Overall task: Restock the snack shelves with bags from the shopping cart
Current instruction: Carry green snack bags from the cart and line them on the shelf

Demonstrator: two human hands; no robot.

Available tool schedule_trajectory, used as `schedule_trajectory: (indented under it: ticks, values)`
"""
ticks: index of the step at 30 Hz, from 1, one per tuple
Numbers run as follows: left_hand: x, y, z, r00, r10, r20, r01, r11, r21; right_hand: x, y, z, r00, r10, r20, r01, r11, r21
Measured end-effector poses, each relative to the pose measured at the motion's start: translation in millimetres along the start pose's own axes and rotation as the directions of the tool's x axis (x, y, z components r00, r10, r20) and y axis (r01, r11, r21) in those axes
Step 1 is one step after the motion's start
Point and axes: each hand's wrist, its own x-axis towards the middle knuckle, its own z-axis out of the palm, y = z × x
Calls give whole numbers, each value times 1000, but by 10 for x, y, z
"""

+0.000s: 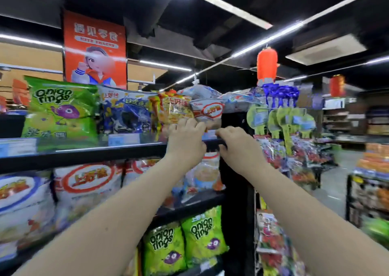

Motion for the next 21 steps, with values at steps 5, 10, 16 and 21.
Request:
schedule_trajectory:
  ticks: [5, 10, 16, 21]
  values:
    - [150, 1603, 459, 996, 85, 36, -79, 987, -141, -807, 1325, -468, 987, 115, 110, -98, 983, -152]
    - [244, 3274, 785, 978, 198, 68, -173, 947, -271, -1674, 2574, -950, 954, 224, 201, -142, 924, -355]
    - [125, 4855, 1302, 931, 333, 149, -246, 874, -418, -2659, 3792, -1213, 890, 383, 246, -233, 848, -477]
    - [-41, 5831, 1920, 896, 409, 172, -282, 824, -492, -3365, 4602, -1087, 826, 494, 272, -294, 789, -540]
